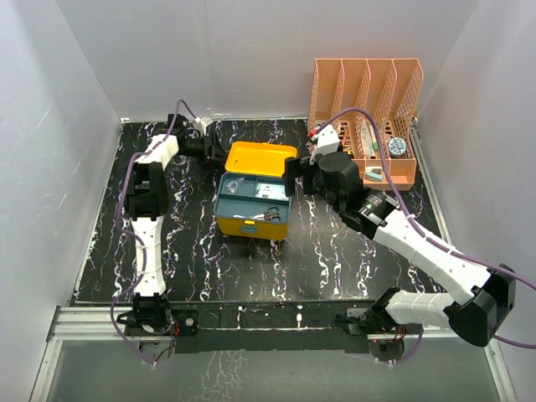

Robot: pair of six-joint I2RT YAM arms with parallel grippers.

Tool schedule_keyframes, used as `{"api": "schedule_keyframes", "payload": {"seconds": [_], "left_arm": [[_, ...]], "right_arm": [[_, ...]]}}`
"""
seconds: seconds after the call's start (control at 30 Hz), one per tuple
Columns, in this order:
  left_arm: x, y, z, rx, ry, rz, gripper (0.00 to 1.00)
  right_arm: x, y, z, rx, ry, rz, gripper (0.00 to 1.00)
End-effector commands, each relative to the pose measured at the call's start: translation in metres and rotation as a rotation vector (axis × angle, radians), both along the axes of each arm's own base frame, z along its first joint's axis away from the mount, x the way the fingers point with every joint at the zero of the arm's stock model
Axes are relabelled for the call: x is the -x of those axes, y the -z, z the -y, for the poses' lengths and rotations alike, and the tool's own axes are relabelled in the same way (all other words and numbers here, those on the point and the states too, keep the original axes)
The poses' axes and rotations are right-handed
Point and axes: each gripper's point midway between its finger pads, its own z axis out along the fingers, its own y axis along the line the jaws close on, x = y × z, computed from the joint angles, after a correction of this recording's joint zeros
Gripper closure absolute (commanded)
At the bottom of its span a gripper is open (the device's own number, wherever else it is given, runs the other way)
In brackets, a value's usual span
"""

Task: Organize the medicine kit

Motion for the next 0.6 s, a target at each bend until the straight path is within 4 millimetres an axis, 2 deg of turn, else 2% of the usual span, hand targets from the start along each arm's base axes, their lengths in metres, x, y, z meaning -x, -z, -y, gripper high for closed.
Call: {"api": "schedule_keyframes", "payload": {"seconds": [0.0,0.2,0.33,0.47,0.57], "left_arm": [[0.014,-0.035,0.014,0.138,0.045,-0.011,0.32],[0.025,-0.059,0.019,0.202,0.080,0.033,0.30],[0.025,-0.070,0.022,0.254,0.090,0.054,0.29],[0.018,-0.068,0.025,0.282,0.082,0.038,0.29],[0.012,-0.064,0.019,0.272,0.061,0.022,0.30]], "right_arm": [[0.004,-0.012,0.010,-0.034,0.032,0.038,0.02],[0.008,-0.003,0.013,-0.033,0.033,0.028,0.02],[0.009,0.004,0.012,-0.030,0.031,0.016,0.02],[0.011,0.005,0.015,-0.036,0.039,0.013,0.02],[0.013,0.003,0.019,-0.036,0.048,0.012,0.02]]}}
